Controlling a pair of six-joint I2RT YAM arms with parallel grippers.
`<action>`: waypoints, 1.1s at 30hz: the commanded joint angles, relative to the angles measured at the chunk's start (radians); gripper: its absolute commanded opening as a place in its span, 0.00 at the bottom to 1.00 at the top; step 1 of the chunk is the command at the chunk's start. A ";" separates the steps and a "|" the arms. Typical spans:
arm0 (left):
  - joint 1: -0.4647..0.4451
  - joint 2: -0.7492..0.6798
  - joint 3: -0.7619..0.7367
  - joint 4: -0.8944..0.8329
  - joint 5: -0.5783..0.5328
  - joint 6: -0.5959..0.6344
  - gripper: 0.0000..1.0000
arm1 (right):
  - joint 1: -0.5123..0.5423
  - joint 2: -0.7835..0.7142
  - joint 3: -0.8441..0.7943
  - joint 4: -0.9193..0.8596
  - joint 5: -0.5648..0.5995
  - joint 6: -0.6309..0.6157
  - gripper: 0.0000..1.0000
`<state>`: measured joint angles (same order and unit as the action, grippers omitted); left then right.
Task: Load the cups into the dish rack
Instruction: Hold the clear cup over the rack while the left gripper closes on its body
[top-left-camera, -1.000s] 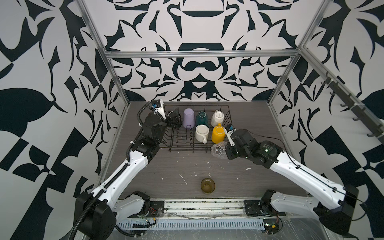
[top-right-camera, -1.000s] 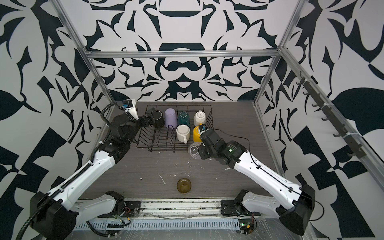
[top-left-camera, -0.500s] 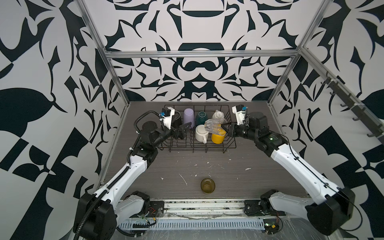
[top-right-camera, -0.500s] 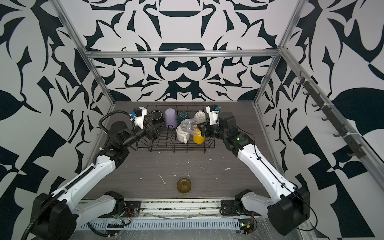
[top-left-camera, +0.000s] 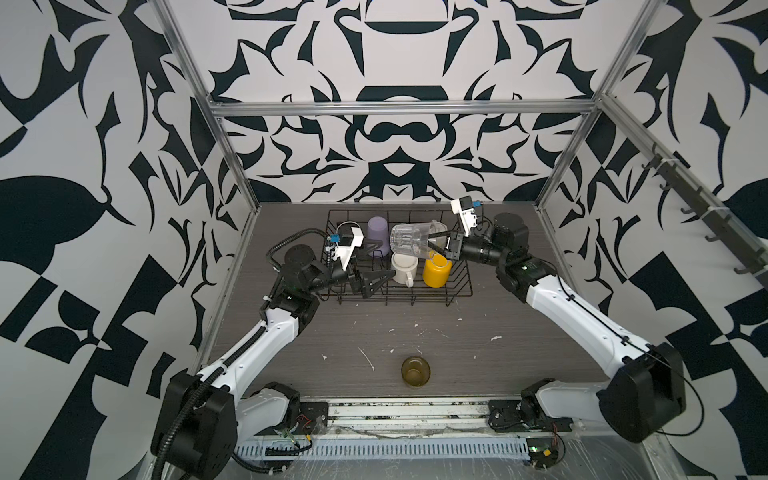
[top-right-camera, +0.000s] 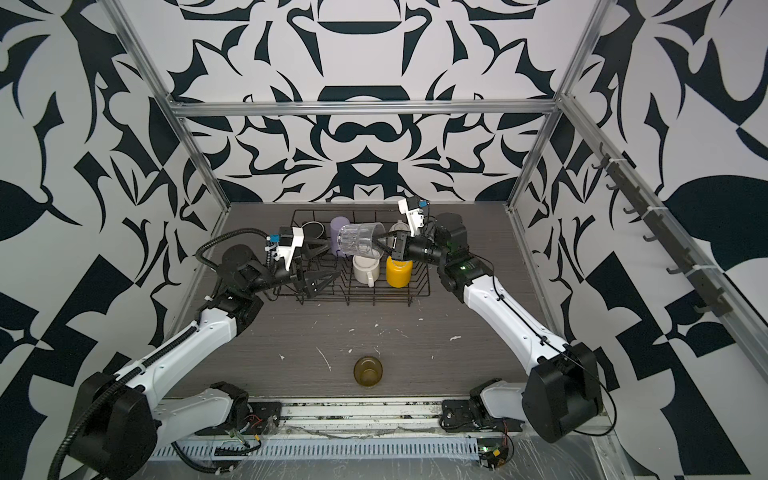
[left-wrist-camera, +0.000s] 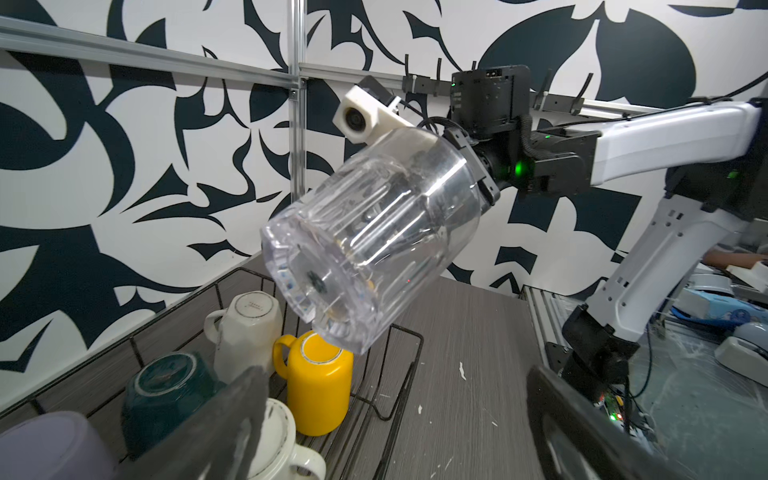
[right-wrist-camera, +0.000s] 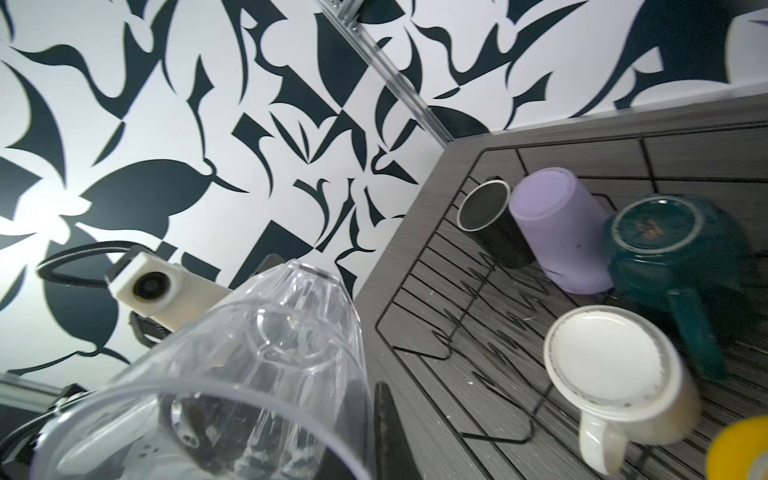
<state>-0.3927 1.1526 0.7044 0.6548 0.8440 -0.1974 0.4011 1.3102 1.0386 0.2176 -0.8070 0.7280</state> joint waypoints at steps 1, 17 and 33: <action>0.001 0.001 -0.008 0.065 0.045 -0.010 0.99 | 0.018 -0.019 0.011 0.178 -0.117 0.055 0.00; 0.001 -0.012 -0.020 0.143 0.079 -0.056 1.00 | 0.110 0.046 0.023 0.186 -0.182 0.046 0.00; 0.001 0.008 -0.012 0.201 0.153 -0.106 0.96 | 0.135 0.125 0.025 0.345 -0.231 0.162 0.00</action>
<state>-0.3927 1.1545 0.6945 0.8097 0.9634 -0.2890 0.5304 1.4490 1.0382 0.4580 -1.0119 0.8616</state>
